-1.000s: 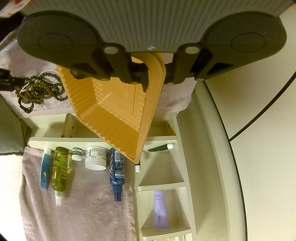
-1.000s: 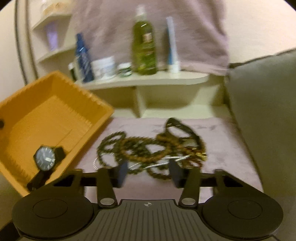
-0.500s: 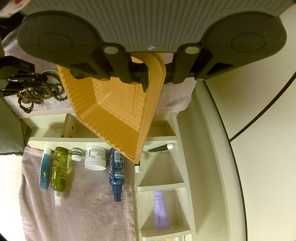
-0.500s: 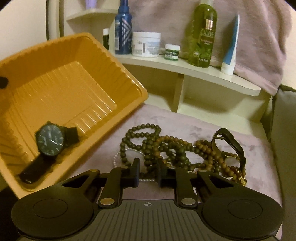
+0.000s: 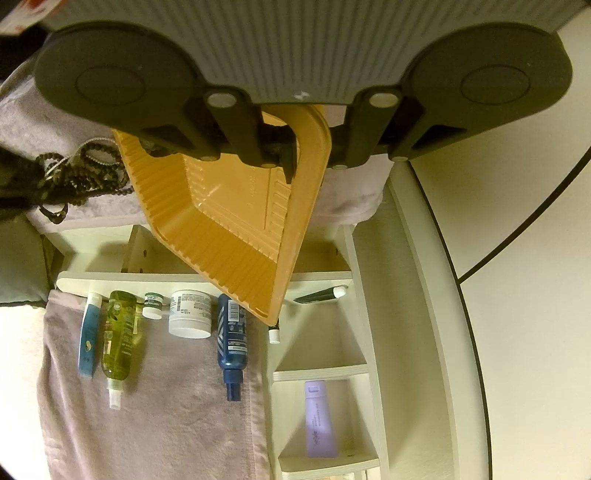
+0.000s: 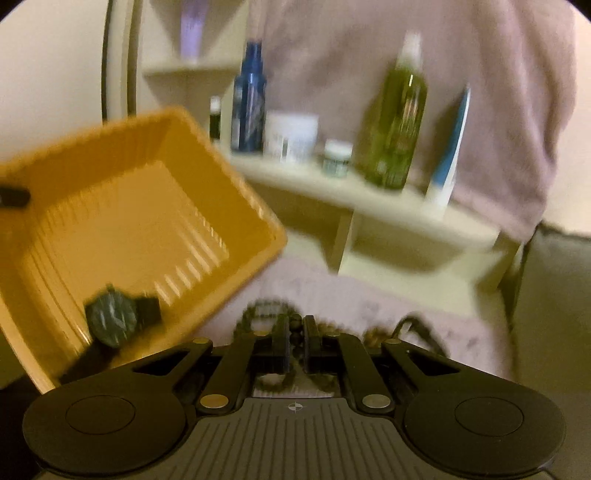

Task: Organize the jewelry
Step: 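Lift the beaded strand high with the right tool to untangle it, then lower the beaded strand into the tray and open the right tool, then move the open right tool back over the jewelry pile, then grasp a dark beaded bracelet from the pile with the right tool, then carry the dark bracelet over the tray and open the right tool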

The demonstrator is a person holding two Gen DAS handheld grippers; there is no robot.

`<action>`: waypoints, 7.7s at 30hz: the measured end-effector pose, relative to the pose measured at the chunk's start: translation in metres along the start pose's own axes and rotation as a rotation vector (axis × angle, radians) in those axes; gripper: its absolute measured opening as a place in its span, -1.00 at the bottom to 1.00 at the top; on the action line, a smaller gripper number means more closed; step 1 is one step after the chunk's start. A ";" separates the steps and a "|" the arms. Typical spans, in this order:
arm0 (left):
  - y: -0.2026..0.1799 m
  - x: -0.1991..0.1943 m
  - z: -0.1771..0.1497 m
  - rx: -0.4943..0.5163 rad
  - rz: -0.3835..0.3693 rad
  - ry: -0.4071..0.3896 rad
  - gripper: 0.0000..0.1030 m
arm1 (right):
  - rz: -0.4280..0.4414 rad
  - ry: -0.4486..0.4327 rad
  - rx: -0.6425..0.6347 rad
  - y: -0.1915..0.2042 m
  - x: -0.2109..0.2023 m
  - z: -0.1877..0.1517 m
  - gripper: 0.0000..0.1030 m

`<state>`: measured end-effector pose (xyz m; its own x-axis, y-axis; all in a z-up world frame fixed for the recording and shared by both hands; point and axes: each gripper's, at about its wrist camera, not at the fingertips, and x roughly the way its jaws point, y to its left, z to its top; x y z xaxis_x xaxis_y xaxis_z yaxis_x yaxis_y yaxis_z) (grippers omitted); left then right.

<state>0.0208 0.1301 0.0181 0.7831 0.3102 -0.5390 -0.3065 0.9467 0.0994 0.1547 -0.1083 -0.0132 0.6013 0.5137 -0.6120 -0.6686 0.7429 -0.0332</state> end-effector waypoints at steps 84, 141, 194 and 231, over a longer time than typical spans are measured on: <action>0.012 0.001 -0.003 -0.035 -0.032 0.000 -0.88 | 0.394 0.036 -0.020 0.046 0.040 0.123 -0.86; 0.005 -0.002 0.004 0.014 -0.021 0.009 -0.88 | -0.184 0.119 0.482 -0.064 -0.013 -0.061 -0.44; 0.001 -0.005 0.006 0.012 -0.019 0.004 -0.87 | 0.123 -0.091 0.317 -0.008 -0.069 0.015 -0.88; 0.004 -0.004 0.005 0.006 -0.019 0.004 -0.87 | -0.106 0.077 0.509 -0.070 -0.055 -0.079 -0.69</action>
<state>0.0192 0.1332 0.0247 0.7868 0.2915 -0.5440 -0.2880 0.9530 0.0940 0.1339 -0.2228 -0.0400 0.6072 0.4056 -0.6832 -0.2969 0.9134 0.2784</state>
